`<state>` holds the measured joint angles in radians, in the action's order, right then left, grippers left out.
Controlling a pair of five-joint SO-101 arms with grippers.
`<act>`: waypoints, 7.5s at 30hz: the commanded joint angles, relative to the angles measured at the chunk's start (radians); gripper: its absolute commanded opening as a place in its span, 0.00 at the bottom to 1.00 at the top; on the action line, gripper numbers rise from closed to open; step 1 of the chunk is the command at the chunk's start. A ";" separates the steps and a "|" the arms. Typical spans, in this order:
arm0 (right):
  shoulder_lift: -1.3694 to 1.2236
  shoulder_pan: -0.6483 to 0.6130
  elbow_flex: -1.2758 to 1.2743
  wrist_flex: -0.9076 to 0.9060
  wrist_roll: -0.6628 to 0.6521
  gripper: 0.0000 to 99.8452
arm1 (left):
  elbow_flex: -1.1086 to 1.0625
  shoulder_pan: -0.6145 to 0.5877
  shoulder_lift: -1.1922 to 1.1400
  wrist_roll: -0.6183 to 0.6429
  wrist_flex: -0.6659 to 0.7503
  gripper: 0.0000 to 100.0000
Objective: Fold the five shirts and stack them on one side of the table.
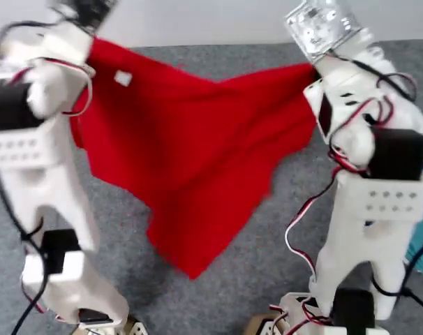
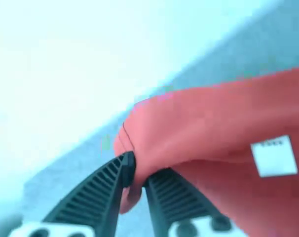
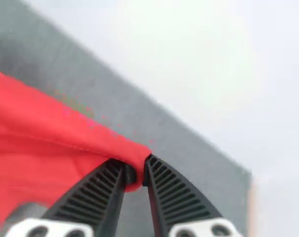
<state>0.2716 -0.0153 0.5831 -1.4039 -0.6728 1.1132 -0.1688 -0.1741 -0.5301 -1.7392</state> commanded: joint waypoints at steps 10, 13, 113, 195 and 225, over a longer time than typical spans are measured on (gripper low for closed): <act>0.013 0.062 0.433 -0.001 -0.095 0.01 | 0.157 -0.149 0.279 0.055 -0.015 0.01; 0.015 0.084 0.443 -0.002 -0.130 0.01 | 0.145 -0.161 0.334 -0.012 -0.017 0.01; -0.024 0.148 0.718 -0.232 -0.149 0.01 | -0.839 -0.215 1.054 -0.110 0.353 0.01; -0.789 0.033 0.324 0.526 -0.341 0.01 | -0.671 -0.075 -0.250 -0.078 0.764 0.00; -0.338 0.025 -0.077 -0.392 -0.336 0.01 | -0.690 -0.186 -0.267 -0.509 0.009 0.00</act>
<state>-0.2486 0.0077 0.7119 -1.7538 -1.0211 0.4335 -0.3207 -0.4457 -1.0073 -1.7192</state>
